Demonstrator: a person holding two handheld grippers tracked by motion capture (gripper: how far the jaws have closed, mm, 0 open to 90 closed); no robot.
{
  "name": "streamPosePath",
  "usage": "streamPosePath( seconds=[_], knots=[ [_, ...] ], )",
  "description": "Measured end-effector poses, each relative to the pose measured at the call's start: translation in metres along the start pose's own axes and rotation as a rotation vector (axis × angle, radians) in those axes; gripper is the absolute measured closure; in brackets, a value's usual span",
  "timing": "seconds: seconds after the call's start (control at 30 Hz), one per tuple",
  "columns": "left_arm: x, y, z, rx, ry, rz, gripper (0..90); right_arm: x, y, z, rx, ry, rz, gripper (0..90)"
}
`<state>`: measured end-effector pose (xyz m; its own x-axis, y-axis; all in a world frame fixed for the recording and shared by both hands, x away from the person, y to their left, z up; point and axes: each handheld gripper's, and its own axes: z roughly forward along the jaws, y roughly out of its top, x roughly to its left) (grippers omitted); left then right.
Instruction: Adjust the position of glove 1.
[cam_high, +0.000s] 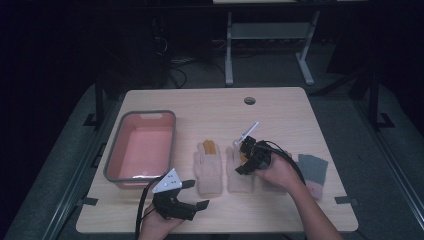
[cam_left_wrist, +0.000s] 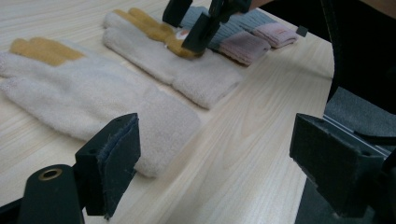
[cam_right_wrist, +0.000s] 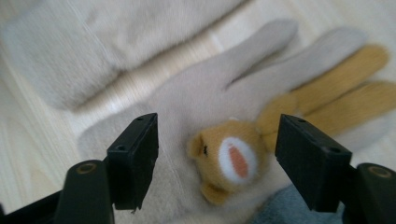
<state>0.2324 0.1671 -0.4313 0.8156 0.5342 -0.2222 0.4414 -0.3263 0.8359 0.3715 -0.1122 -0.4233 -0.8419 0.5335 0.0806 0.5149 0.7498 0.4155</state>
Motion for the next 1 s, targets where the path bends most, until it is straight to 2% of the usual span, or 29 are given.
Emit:
streamPosePath(
  seconds=[0.17,0.27,0.33,0.67,0.93,1.0],
  knots=[
    [0.0,0.0,-0.001,-0.003,0.002,-0.003,16.3,0.001,-0.001,0.012,0.054,-0.023,-0.016,38.7],
    [0.0,0.0,0.0,-0.002,0.002,-0.003,16.3,0.001,-0.003,0.015,0.063,-0.054,-0.025,48.0],
    [0.0,0.001,0.0,-0.001,0.003,-0.003,16.3,-0.001,-0.004,0.015,0.066,-0.056,-0.023,51.0],
    [0.001,0.0,-0.002,-0.013,0.01,-0.011,16.3,-0.002,-0.004,0.014,0.065,-0.065,-0.017,57.8],
    [0.003,0.0,-0.002,-0.011,0.013,-0.021,16.3,-0.003,-0.004,0.005,0.034,-0.042,-0.002,59.6],
    [0.003,0.0,-0.002,-0.013,0.015,-0.022,16.3,-0.002,-0.003,0.002,0.04,-0.047,-0.006,59.7]
  ],
)
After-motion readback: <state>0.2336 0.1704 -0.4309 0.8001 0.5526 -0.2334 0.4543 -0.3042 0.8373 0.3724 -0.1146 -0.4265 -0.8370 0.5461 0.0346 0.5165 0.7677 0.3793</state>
